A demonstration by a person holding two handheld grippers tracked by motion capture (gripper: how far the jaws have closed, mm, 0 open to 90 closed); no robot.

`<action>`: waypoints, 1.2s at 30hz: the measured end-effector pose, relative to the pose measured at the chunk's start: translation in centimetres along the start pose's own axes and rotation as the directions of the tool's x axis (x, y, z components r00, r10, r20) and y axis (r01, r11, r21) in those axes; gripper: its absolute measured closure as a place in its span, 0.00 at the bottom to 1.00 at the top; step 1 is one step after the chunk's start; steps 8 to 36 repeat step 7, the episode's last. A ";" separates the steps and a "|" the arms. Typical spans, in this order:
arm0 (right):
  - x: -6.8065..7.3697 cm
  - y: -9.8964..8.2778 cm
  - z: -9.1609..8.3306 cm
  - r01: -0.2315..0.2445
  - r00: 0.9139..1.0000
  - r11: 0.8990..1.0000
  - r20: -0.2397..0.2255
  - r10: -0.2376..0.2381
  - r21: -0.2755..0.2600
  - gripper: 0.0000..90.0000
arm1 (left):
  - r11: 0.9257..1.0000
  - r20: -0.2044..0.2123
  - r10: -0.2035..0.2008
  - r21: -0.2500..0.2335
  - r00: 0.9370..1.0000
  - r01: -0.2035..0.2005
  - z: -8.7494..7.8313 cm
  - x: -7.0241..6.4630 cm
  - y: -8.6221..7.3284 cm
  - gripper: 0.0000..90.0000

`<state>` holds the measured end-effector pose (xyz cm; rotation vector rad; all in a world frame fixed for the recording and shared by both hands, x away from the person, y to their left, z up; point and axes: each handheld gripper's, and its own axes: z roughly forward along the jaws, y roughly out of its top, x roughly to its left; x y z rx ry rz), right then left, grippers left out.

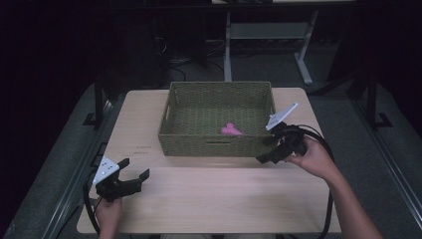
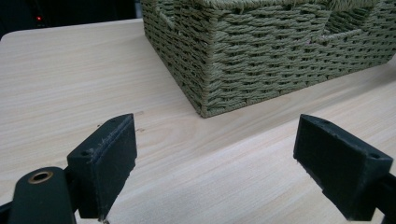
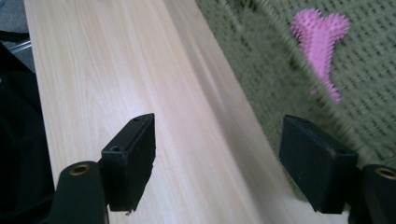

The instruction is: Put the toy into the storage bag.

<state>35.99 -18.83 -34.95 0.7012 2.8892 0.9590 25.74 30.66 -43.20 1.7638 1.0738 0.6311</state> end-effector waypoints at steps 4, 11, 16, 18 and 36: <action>0.4 -1.1 0.1 -0.011 1.000 1.000 0.002 0.011 -0.015 0.30 | 1.000 0.002 -0.003 0.000 1.000 0.003 0.0 0.0 0.0 0.14; 0.7 -1.7 0.1 -0.021 1.000 1.000 0.010 0.021 -0.020 0.29 | 1.000 0.003 0.005 0.002 1.000 -0.005 0.1 0.0 0.0 0.14; 0.7 -1.7 0.1 -0.021 1.000 1.000 0.010 0.021 -0.020 0.29 | 1.000 0.003 0.005 0.002 1.000 -0.005 0.1 0.0 0.0 0.14; 0.7 -1.7 0.1 -0.021 1.000 1.000 0.010 0.021 -0.020 0.29 | 1.000 0.003 0.005 0.002 1.000 -0.005 0.1 0.0 0.0 0.14; 0.7 -1.7 0.1 -0.021 1.000 1.000 0.010 0.021 -0.020 0.29 | 1.000 0.003 0.005 0.002 1.000 -0.005 0.1 0.0 0.0 0.14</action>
